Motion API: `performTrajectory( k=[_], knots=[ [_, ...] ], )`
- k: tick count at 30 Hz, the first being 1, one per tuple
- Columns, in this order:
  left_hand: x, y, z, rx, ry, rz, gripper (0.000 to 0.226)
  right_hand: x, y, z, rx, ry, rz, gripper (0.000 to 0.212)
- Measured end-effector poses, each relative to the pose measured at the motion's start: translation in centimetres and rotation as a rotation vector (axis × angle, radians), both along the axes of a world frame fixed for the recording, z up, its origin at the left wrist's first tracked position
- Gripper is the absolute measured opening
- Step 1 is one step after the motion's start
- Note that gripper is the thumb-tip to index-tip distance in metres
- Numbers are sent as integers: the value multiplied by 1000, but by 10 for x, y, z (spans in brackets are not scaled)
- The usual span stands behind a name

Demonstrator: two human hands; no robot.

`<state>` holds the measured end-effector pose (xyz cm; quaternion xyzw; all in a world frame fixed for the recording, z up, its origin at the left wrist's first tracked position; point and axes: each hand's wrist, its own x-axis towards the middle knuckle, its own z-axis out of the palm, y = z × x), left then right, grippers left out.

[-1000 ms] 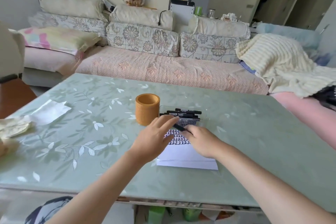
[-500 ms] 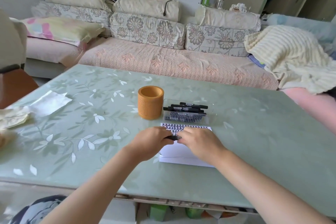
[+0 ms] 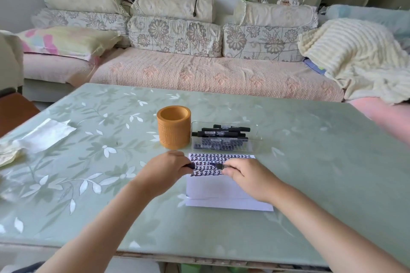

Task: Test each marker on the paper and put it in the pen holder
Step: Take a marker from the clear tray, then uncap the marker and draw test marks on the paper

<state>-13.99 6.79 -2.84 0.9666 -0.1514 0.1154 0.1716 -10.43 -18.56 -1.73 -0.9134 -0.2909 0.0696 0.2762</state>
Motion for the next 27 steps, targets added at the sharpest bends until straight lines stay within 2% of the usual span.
performTrajectory(
  k=[3, 5, 7, 10, 12, 14, 17, 19, 21, 23, 25, 27],
  knots=[
    [1, 10, -14, -85, 22, 94, 20, 7, 0, -10, 75, -13, -44, 23],
    [0, 12, -23, -133, 28, 140, 25, 7, 4, -16, 91, -7, -55, 37],
    [-1, 14, -33, -98, 31, 164, 30, 2, 12, -20, 196, 27, -83, 52],
    [-4, 15, -45, -121, -7, 145, 20, -5, 27, -23, 438, 63, -98, 39],
    [-7, 15, -49, -139, -25, 163, 16, -8, 39, -26, 521, 102, -105, 35],
    [-8, 17, -54, -110, -37, 159, 23, -10, 49, -29, 568, 157, -97, 37],
    [-13, 20, -56, -152, -33, 136, 35, -6, 58, -34, 602, 264, -127, 49],
    [-17, 19, -51, -246, -84, 111, 30, -1, 60, -39, 631, 311, -132, 61],
    [-22, 16, -45, -249, -157, 29, 21, 2, 61, -42, 648, 323, -122, 70],
    [-28, 12, -45, -214, -174, -70, 15, 1, 62, -41, 642, 237, -91, 61],
    [-33, 9, -50, -169, -161, -133, 12, -1, 63, -37, 649, 152, -64, 35],
    [-38, 8, -55, -117, -154, -154, 12, -1, 65, -33, 683, 166, -72, 15]
  ],
)
